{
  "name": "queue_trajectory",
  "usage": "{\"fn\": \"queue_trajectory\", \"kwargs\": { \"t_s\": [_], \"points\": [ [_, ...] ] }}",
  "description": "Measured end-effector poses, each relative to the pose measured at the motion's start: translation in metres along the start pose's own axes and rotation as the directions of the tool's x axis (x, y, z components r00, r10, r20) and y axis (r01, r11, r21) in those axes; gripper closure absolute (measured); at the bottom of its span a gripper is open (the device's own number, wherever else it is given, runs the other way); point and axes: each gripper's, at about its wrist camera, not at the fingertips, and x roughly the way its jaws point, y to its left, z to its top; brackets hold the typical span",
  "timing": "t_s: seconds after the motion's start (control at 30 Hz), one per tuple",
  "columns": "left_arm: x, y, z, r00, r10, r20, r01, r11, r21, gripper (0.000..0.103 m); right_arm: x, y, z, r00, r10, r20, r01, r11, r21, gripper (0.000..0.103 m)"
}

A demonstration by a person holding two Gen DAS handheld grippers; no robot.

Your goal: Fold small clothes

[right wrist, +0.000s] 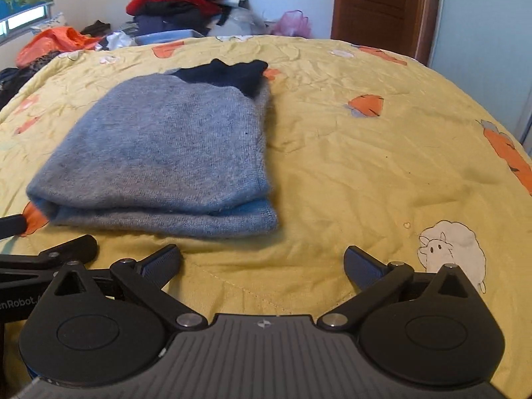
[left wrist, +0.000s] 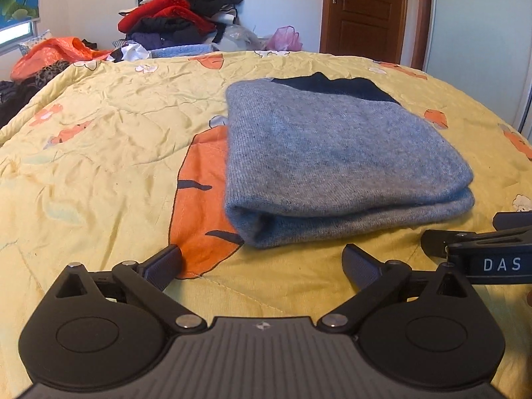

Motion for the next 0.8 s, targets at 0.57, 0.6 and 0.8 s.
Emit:
{"fn": "queue_trajectory", "kwargs": {
  "t_s": [0.57,0.6,0.8],
  "points": [
    [-0.003,0.0,-0.002,1.0,0.009,0.001,-0.009,1.0,0.006,0.0,0.0,0.001,-0.004,1.0,0.008,0.028,-0.007,1.0,-0.015,0.0],
    [-0.003,0.0,-0.002,1.0,0.011,0.001,-0.011,1.0,0.006,0.0,0.0,0.001,-0.007,0.999,0.008,0.047,-0.007,1.0,-0.015,0.0],
    [-0.001,0.0,-0.001,1.0,0.01,0.003,-0.01,1.0,0.002,0.0,-0.002,-0.001,-0.013,0.995,0.004,0.096,-0.003,1.0,-0.006,0.0]
  ]
}}
